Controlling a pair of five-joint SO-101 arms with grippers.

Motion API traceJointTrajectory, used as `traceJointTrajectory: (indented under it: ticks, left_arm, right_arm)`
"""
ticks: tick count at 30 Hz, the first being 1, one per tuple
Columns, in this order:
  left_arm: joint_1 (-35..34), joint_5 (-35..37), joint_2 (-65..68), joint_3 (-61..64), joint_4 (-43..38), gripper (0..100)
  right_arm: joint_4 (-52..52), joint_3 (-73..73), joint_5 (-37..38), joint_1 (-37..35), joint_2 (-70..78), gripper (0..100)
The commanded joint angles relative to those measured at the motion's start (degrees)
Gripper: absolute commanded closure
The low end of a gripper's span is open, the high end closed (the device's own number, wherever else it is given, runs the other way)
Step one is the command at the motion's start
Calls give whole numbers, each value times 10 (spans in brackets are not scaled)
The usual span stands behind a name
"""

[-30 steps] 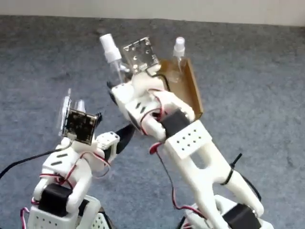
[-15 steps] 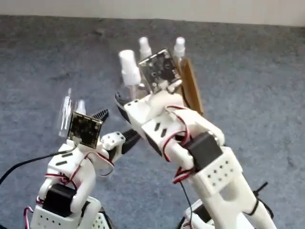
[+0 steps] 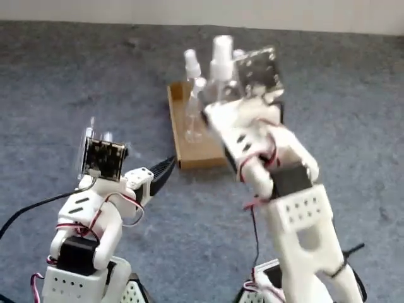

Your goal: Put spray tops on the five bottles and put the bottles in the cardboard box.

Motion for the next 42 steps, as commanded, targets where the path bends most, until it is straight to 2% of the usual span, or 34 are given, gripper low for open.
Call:
traceJointTrajectory:
  ticks: [1,7,10,17,29,42]
  left_arm:
    - [-9,-4,-6,-1,2,720]
    - [-10,-4,-1,25,-3,722]
    - [-10,-4,-1,37,-30,757]
    - [-10,-4,-1,42,-36,790]
    - [-8,-4,-1,43,-36,790]
    - [-7,-4,-1,43,-36,790]
  right_arm:
    - [-73,12,10,44,50,994]
    - [-246,109,11,85,110,994]
    - [-327,158,11,86,140,994]
    - [-430,179,-19,87,235,994]
    - [-552,148,-20,87,366,994]
    - [-618,145,-18,87,428,994]
